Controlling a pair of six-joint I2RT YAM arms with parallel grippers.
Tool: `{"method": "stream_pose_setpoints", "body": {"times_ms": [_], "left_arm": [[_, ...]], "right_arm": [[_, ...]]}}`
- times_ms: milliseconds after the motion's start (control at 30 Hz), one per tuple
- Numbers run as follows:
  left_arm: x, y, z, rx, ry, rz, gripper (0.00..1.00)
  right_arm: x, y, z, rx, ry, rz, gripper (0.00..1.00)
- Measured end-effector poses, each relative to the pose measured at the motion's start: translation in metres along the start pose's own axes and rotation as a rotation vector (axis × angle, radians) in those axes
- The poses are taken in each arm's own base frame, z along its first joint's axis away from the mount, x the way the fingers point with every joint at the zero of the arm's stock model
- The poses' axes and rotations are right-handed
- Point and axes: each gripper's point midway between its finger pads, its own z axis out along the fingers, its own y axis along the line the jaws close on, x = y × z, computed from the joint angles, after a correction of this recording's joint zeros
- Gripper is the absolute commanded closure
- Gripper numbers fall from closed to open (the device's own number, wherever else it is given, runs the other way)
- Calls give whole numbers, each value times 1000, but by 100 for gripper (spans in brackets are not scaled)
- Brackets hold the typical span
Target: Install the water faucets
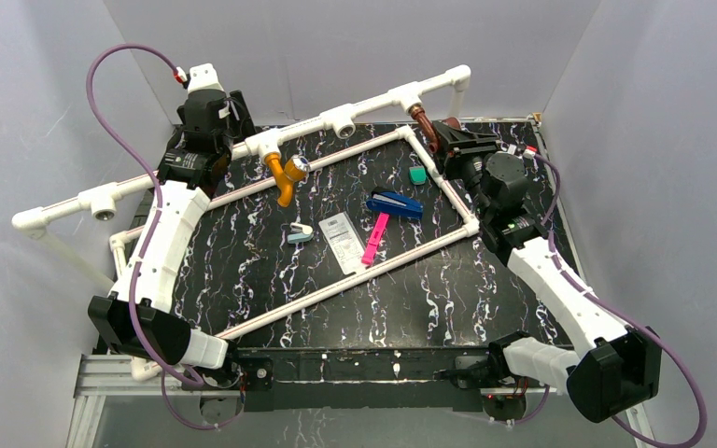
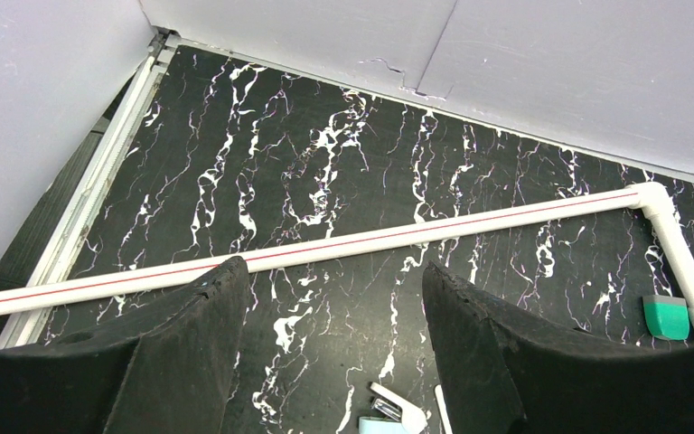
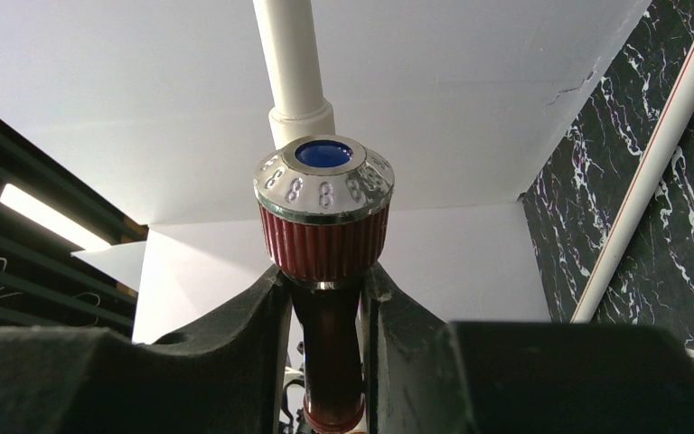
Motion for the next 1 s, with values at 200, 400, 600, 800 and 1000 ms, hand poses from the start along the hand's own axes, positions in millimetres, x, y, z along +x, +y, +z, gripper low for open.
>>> {"method": "stream_pose_setpoints", "body": {"times_ms": [200,400,600,800,1000], "left_arm": [[0,0,0,0,1,1,32],[0,0,0,0,1,1,32],[0,0,0,0,1,1,32],[0,0,0,0,1,1,32],[0,0,0,0,1,1,32]], "right_arm": [[-5,6,-2,-16,-22,-4,50],[-6,7,-3,-20,-27,-5,46],[-6,9,-4,-25,-29,-6,42],[-6,12,-6,-32,-25,-15,39],[-4,8,-8,-17,-11,-39,37]]}}
